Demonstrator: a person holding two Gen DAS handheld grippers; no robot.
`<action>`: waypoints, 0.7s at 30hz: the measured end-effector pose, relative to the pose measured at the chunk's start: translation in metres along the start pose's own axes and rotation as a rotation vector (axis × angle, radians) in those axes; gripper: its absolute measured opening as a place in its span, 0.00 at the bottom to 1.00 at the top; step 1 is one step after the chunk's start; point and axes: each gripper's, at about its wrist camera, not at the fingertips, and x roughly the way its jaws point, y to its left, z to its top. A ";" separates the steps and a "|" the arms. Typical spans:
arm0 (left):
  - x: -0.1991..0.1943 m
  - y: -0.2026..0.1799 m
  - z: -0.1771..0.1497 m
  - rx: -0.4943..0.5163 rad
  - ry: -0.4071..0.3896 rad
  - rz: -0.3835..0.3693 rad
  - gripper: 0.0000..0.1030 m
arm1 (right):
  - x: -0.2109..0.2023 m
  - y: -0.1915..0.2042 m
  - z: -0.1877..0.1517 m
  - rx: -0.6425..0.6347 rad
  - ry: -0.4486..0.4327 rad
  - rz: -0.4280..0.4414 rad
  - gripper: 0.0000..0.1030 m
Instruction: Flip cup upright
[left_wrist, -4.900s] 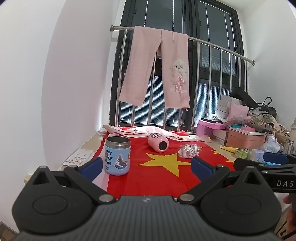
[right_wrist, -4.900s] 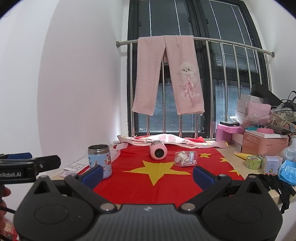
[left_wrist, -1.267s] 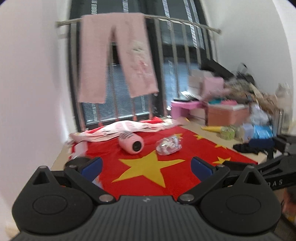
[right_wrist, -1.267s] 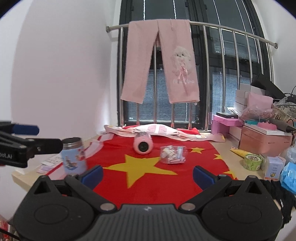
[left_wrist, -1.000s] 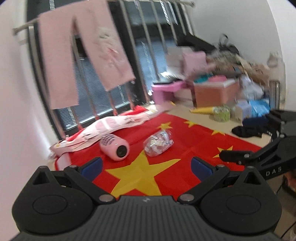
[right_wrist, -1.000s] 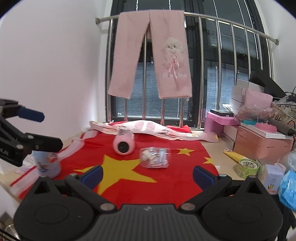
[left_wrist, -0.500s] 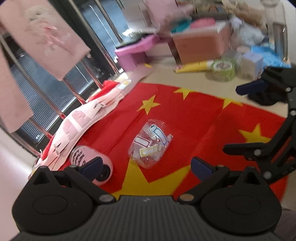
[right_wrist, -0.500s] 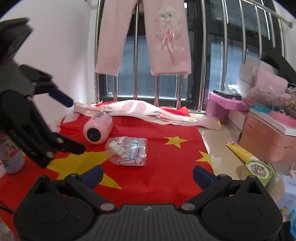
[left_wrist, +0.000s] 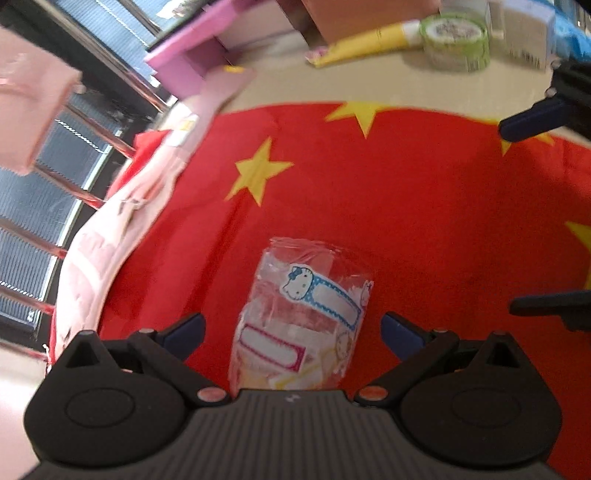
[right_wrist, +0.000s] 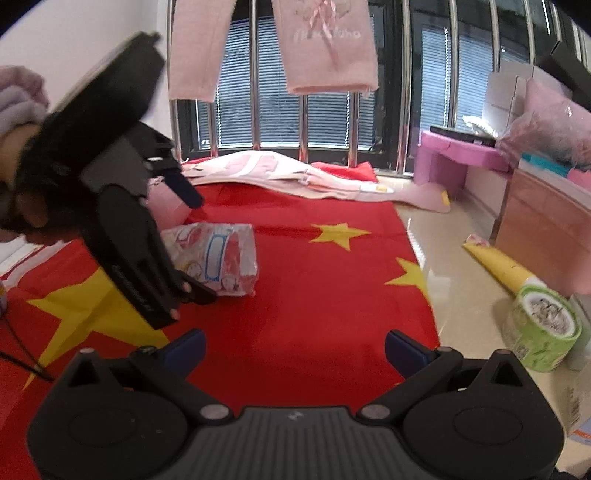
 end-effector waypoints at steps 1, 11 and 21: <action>0.005 0.001 0.001 0.003 0.014 -0.015 0.77 | 0.001 -0.001 -0.001 0.005 0.002 0.005 1.00; -0.068 -0.038 -0.015 0.087 -0.040 0.040 0.73 | -0.036 0.009 -0.006 0.024 -0.029 0.034 1.00; -0.140 -0.107 -0.074 -0.063 0.019 0.036 0.73 | -0.104 0.042 -0.041 -0.021 -0.031 0.097 1.00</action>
